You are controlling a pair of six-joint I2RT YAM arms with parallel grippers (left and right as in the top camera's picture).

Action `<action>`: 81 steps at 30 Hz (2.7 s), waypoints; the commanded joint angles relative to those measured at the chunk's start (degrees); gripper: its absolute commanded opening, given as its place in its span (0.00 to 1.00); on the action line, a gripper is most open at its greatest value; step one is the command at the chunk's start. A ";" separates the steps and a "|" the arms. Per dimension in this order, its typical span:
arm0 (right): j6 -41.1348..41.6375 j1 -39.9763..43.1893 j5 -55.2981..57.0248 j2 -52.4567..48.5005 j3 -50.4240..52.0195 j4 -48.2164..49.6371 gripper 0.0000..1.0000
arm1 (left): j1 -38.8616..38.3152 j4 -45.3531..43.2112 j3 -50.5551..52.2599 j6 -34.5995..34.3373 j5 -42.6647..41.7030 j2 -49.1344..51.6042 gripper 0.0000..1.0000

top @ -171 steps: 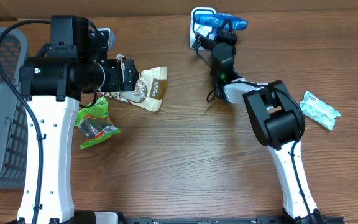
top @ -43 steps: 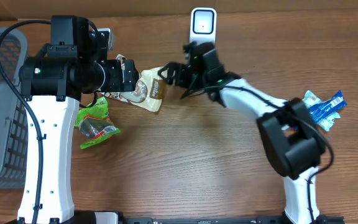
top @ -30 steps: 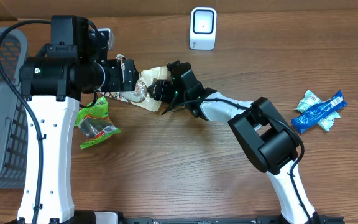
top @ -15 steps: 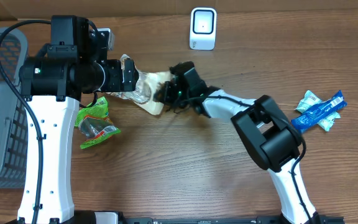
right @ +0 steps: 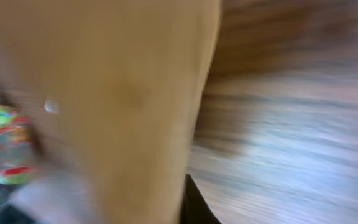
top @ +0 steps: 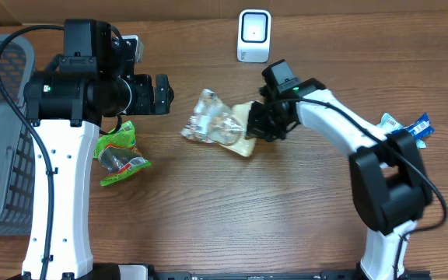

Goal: Scan the item barcode

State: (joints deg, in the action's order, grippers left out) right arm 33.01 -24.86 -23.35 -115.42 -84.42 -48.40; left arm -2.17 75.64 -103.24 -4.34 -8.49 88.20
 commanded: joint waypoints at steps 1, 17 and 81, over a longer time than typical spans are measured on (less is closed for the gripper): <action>-7.85 0.55 12.37 3.32 -0.20 -3.61 0.16 | 0.00 -0.02 0.00 -0.59 0.09 0.24 1.00; -36.35 0.39 15.85 4.20 -16.63 -13.53 0.60 | 0.00 -0.02 0.00 -0.59 0.09 0.24 1.00; -50.64 10.86 -13.84 -12.94 -17.05 -25.42 0.48 | 0.00 0.00 0.00 -0.59 0.09 0.24 1.00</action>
State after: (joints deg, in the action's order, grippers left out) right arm -18.41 -14.35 -38.35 -129.73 -98.63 -74.15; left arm -2.17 75.61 -103.24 -4.32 -8.47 88.23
